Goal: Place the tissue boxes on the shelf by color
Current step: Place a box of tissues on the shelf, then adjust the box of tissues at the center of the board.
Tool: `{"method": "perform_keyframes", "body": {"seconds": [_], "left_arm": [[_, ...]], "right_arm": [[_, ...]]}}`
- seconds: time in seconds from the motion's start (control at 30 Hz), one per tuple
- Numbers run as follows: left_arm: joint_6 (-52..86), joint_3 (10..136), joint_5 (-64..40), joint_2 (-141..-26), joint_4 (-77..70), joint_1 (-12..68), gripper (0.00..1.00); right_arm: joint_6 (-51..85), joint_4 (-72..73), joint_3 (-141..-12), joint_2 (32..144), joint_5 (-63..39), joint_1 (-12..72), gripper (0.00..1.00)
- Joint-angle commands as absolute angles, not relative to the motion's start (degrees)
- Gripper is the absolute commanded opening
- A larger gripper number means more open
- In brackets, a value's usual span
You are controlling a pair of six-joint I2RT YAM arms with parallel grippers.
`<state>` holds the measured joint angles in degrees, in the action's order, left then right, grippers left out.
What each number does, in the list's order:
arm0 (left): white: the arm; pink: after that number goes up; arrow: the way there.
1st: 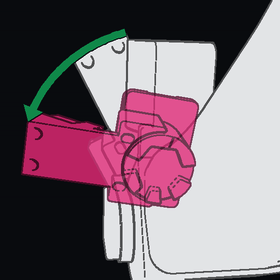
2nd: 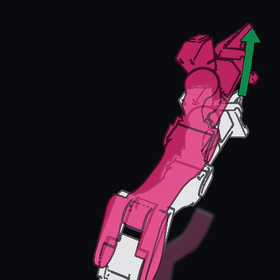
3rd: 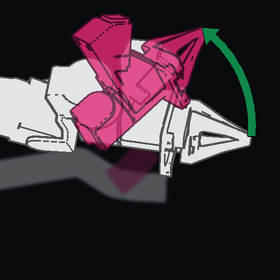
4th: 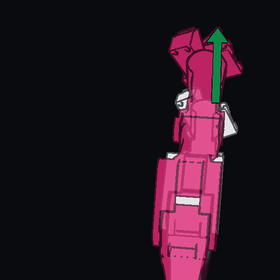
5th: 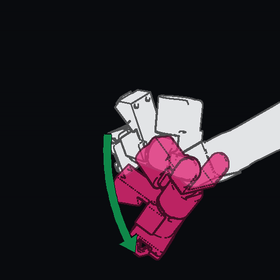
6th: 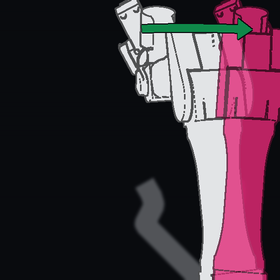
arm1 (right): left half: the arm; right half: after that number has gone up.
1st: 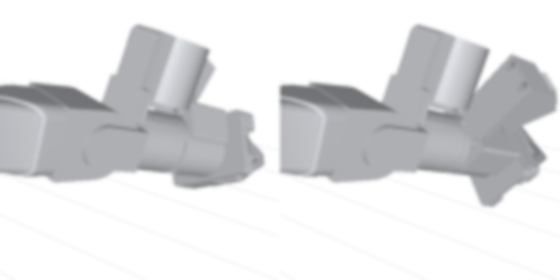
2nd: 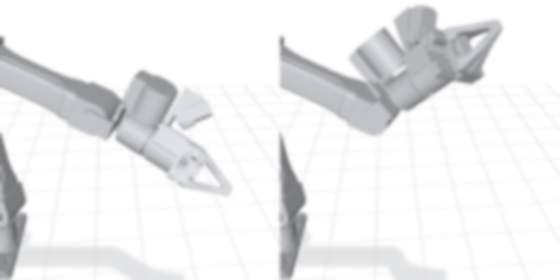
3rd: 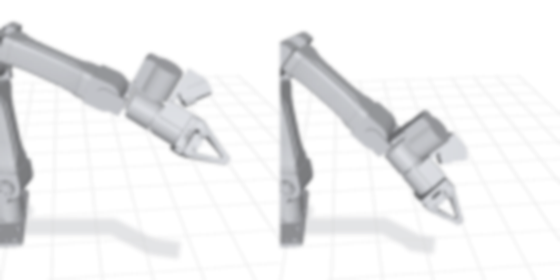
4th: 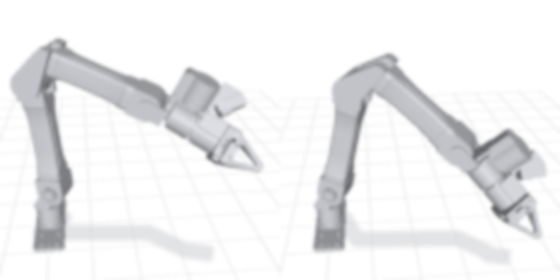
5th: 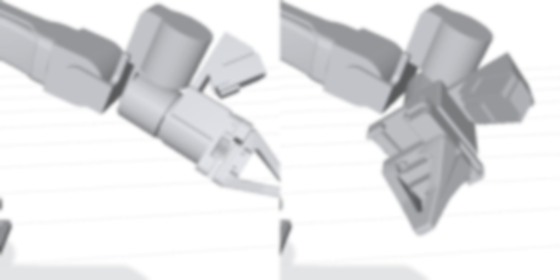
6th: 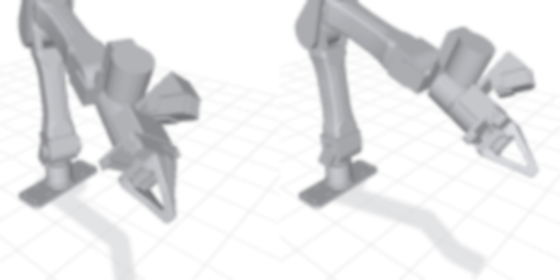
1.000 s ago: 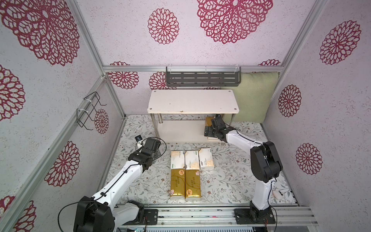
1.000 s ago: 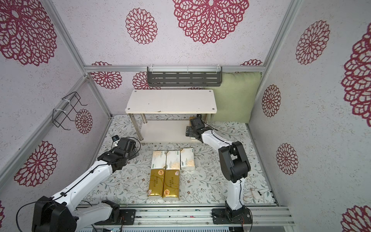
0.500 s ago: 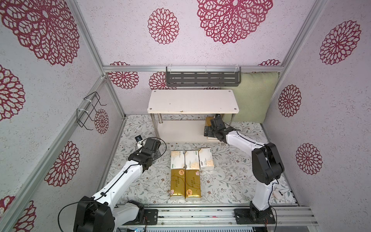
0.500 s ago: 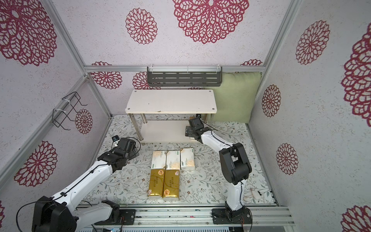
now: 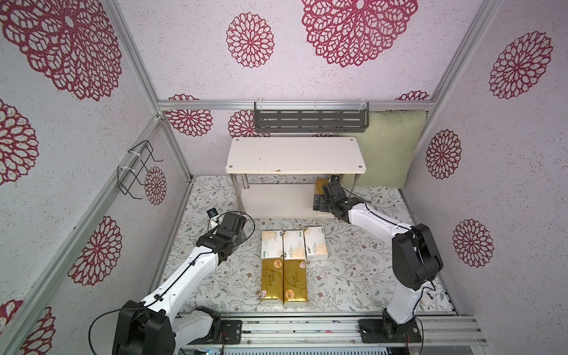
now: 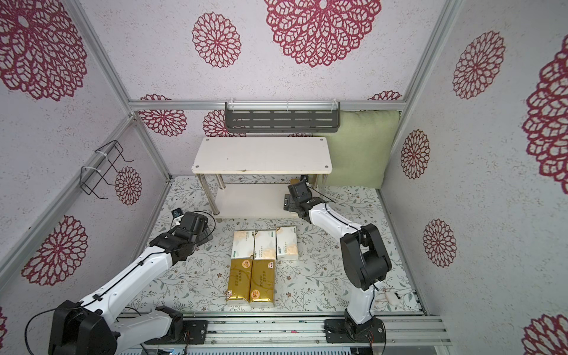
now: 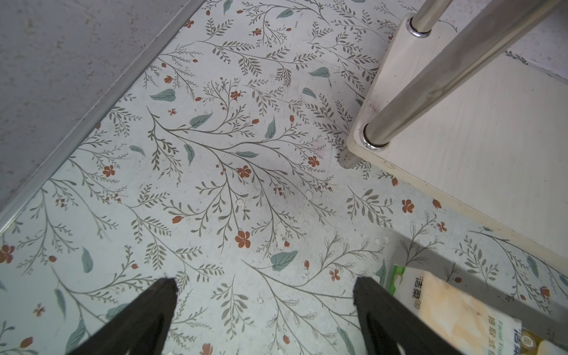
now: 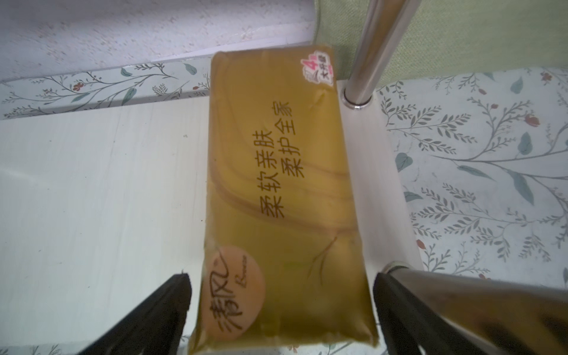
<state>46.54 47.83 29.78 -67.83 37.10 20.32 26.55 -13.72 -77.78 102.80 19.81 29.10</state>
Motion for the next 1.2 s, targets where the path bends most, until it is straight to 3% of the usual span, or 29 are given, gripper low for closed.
{"method": "perform_keyframes", "body": {"seconds": [0.0, 0.47, 1.17], "left_arm": [[46.3, 47.4, 28.8, -67.0, 36.3, 20.9, 0.97], [46.7, 47.4, 28.6, -66.7, 36.3, 21.1, 0.97], [44.7, 48.7, 29.7, -70.6, 34.4, 21.1, 0.97]], "right_arm": [[27.9, -13.7, -76.8, 98.5, 21.7, 29.6, 0.99], [29.1, -15.6, -69.7, 88.0, 22.3, 33.2, 0.99], [44.8, -24.9, -52.1, 71.4, 25.5, 51.9, 0.99]]}}
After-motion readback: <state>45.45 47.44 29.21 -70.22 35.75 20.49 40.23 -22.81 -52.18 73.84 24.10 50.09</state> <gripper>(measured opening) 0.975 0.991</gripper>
